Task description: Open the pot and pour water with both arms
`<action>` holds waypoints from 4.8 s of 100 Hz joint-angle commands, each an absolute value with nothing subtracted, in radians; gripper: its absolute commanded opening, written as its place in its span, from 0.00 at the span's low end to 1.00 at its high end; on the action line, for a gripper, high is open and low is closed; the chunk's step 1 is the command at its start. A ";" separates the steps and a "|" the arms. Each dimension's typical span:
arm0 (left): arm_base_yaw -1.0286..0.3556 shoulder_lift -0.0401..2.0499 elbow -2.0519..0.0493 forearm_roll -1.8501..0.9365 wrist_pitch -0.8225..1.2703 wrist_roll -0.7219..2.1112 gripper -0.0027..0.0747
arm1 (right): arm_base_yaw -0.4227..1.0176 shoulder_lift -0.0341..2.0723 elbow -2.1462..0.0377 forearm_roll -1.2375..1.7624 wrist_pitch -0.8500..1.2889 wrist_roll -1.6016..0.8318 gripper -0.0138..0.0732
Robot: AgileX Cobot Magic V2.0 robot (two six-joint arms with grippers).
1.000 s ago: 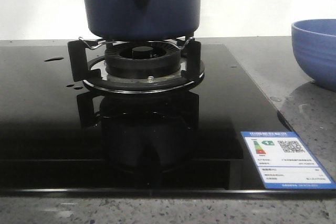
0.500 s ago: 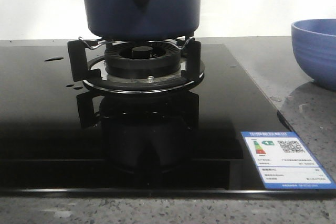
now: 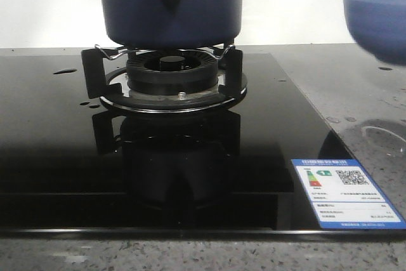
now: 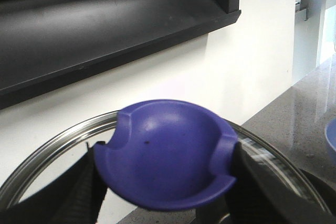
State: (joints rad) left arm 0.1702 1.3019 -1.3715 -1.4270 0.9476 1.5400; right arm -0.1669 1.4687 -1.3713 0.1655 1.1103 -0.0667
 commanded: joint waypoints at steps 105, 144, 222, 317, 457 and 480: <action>0.172 1.281 -1.410 -1.510 0.771 1.529 0.44 | 0.310 1.805 -2.122 0.399 0.876 -0.093 0.10; 0.172 1.281 -1.410 -1.510 0.751 1.529 0.44 | 0.369 1.795 -1.969 0.397 0.546 -0.244 0.10; 0.172 1.281 -1.410 -1.510 0.748 1.529 0.44 | 0.481 1.654 -1.430 0.387 -0.396 -0.316 0.09; 0.172 1.281 -1.410 -1.510 0.722 1.529 0.44 | 0.515 1.654 -1.322 0.184 -0.918 -0.312 0.09; 0.054 1.281 -1.410 -1.611 0.901 1.535 0.44 | 0.124 1.219 -1.326 0.366 0.365 -0.297 0.09; -0.091 1.306 -1.410 -1.609 0.876 1.537 0.44 | -0.211 1.219 -1.326 0.368 0.956 -0.263 0.09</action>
State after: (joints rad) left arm -0.0470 1.3174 -1.3715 -1.5108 0.8954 1.5395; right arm -0.1248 1.2225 -1.2942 0.3489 0.8221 -0.2717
